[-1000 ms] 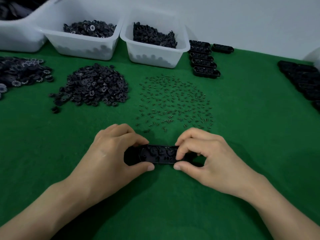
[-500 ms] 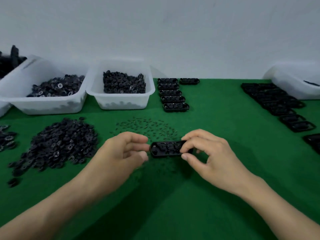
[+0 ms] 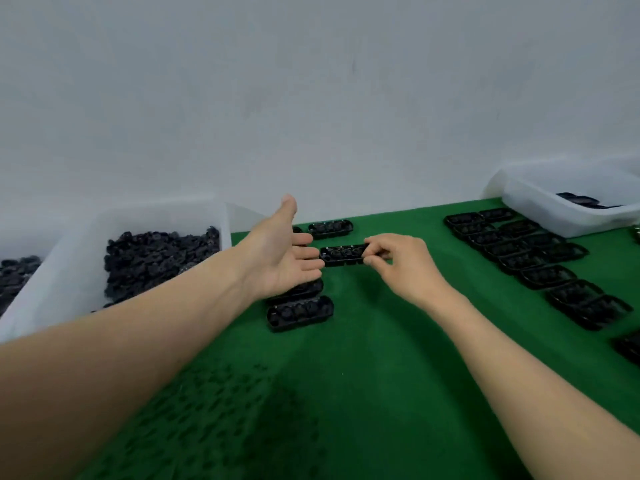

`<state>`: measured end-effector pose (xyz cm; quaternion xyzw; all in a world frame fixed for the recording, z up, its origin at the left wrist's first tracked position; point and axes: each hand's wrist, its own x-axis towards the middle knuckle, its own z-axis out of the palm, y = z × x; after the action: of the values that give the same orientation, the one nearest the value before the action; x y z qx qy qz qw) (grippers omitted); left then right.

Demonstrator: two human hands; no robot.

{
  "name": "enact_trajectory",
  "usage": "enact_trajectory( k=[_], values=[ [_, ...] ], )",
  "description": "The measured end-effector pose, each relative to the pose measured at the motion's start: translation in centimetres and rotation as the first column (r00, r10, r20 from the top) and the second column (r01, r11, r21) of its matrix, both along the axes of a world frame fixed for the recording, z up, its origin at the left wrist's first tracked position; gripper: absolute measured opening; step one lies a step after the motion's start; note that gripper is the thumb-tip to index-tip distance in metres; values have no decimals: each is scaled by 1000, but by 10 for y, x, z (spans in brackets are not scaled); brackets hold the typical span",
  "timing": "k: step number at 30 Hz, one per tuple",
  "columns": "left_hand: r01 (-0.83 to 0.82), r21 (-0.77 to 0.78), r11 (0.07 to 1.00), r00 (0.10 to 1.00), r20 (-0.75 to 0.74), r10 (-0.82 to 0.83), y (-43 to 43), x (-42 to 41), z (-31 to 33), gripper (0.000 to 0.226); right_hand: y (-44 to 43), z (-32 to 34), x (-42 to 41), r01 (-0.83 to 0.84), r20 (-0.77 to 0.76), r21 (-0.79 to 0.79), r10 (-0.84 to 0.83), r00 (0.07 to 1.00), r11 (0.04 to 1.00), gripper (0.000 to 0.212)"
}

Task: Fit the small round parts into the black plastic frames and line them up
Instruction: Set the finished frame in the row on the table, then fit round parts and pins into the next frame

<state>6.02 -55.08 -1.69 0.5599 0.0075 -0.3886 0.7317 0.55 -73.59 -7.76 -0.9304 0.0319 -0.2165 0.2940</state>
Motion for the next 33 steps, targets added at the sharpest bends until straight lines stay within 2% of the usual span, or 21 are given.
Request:
enact_trajectory(
  k=[3, 8, 17, 22, 25, 27, 30, 33],
  values=[
    [-20, -6, 1000, 1000, -24, 20, -21, 27, -2, 93, -15, -8, 35, 39, -59, 22, -37, 998, 999, 9],
    [-47, 11, 999, 998, -30, 48, -39, 50, -11, 98, -23, -21, 68, 40, -119, -7, -40, 992, 999, 9],
    [-50, 25, 998, 998, -46, 51, -37, 53, -15, 98, -26, -26, 72, 17, -79, 34, -14, 997, 999, 7],
    [-73, -13, 997, 997, -34, 73, -28, 49, -8, 95, -24, -23, 67, 43, -113, 3, -42, 993, 999, 19],
    [-79, -55, 995, 997, -2, 79, -8, 43, 4, 82, -12, -12, 52, 60, -54, -89, -65, 996, 994, 22],
    [-56, -49, 997, 997, 56, 59, 7, 34, 12, 59, 5, 1, 36, 36, 29, -127, -33, 999, 991, 19],
    [-43, 70, 997, 972, 232, 25, 42, 5, 18, 30, 56, 24, 4, -116, 89, -110, 126, 988, 987, 11],
    [-69, 183, 981, 906, 423, -16, 94, -41, 16, 26, 121, 39, -35, -299, 57, -78, 304, 951, 951, 4]
  ],
)
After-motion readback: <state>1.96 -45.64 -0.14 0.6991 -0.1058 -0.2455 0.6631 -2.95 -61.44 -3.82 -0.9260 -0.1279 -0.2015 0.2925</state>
